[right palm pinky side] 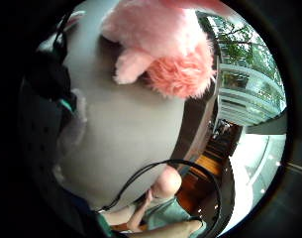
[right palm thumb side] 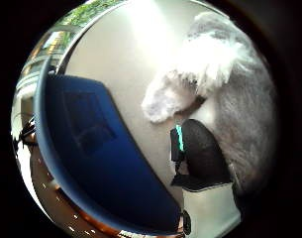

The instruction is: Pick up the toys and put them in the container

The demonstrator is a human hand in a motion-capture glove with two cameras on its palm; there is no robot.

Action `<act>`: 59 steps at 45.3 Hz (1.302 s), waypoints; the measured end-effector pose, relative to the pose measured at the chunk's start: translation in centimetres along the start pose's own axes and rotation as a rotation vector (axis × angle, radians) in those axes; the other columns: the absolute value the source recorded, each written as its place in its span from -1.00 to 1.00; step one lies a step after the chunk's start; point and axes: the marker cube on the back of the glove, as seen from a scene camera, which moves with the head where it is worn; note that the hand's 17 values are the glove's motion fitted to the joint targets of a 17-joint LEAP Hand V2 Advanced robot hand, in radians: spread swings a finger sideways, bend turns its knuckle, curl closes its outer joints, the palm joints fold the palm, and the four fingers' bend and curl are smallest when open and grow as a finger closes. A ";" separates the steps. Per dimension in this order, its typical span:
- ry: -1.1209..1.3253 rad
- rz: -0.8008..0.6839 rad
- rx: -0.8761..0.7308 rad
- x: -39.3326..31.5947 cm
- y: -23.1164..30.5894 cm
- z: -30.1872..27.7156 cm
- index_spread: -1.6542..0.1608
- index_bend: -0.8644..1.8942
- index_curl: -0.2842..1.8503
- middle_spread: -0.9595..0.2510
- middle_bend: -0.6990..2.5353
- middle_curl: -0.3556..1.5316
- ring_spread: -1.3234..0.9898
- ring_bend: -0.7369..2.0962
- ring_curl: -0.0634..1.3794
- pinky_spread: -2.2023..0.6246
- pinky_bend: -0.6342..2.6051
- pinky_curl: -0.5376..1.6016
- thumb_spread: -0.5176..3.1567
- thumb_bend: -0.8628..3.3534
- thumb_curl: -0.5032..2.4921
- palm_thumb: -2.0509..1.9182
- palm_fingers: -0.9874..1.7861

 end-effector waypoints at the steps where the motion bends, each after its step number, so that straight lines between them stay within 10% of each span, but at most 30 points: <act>1: 0.012 0.003 -0.014 0.0 0.0 0.0 0.70 -0.41 -0.60 0.51 -0.29 -0.02 -0.08 0.47 -0.25 0.36 0.29 -0.12 0.05 -0.57 -0.37 0.18 -0.05; 33: -0.195 -0.140 0.141 3.3 0.0 2.3 0.54 0.07 -0.44 0.12 0.00 0.21 -0.17 0.44 -0.23 0.30 0.09 -0.14 -0.17 -0.52 -0.18 0.41 0.50; 59: -0.111 -0.450 0.449 -4.1 16.4 -22.4 0.47 0.24 -0.19 0.09 0.08 0.33 -0.15 0.52 -0.09 0.28 0.08 -0.05 -0.38 -0.52 0.01 0.39 0.42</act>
